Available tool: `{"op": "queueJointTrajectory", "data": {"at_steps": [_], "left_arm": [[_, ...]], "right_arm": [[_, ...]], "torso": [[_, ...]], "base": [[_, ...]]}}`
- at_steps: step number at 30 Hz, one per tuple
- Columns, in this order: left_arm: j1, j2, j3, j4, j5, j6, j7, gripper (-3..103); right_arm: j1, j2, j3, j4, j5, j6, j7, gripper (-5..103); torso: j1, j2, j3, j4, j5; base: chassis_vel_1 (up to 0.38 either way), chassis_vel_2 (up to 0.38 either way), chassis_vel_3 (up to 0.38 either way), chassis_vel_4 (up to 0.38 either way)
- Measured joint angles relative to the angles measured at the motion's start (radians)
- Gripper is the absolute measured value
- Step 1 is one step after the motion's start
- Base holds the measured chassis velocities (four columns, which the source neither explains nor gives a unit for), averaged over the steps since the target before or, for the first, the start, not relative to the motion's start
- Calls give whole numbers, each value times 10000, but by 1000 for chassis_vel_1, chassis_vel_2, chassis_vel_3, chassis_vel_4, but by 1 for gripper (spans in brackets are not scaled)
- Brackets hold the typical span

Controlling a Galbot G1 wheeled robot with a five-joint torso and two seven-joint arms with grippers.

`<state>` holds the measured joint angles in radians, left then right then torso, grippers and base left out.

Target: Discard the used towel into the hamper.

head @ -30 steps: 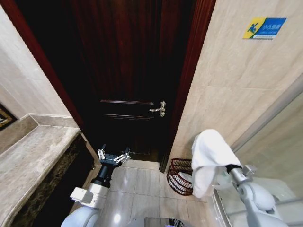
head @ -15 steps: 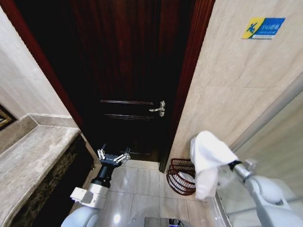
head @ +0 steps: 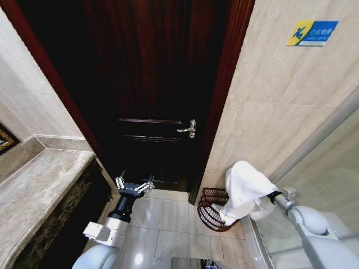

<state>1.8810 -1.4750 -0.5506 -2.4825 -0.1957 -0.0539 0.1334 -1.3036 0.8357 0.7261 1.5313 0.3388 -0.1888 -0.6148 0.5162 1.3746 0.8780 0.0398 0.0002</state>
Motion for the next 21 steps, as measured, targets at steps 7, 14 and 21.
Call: {"op": "queueJointTrajectory", "data": {"at_steps": [7, 14, 21], "left_arm": [[0, 0, 0, 0, 0, 0, 0, 100], [0, 0, 0, 0, 0, 0, 0, 100], [0, 0, -1, 0, 0, 0, 0, 100]], "right_arm": [[780, -1102, -1080, -592, -247, 165, -476, 11], [1250, -925, -2027, -1181, -1428, 424, -921, 11], [2003, -333, -2584, -2291, -3835, 1363, -1811, 11]], "torso": [[1, 0, 0, 0, -2], [0, 0, -1, 0, -2], [0, 0, -1, 0, -8]], "base": [[0, 0, 0, 0], [0, 0, 0, 0], [0, 0, 0, 0]]}}
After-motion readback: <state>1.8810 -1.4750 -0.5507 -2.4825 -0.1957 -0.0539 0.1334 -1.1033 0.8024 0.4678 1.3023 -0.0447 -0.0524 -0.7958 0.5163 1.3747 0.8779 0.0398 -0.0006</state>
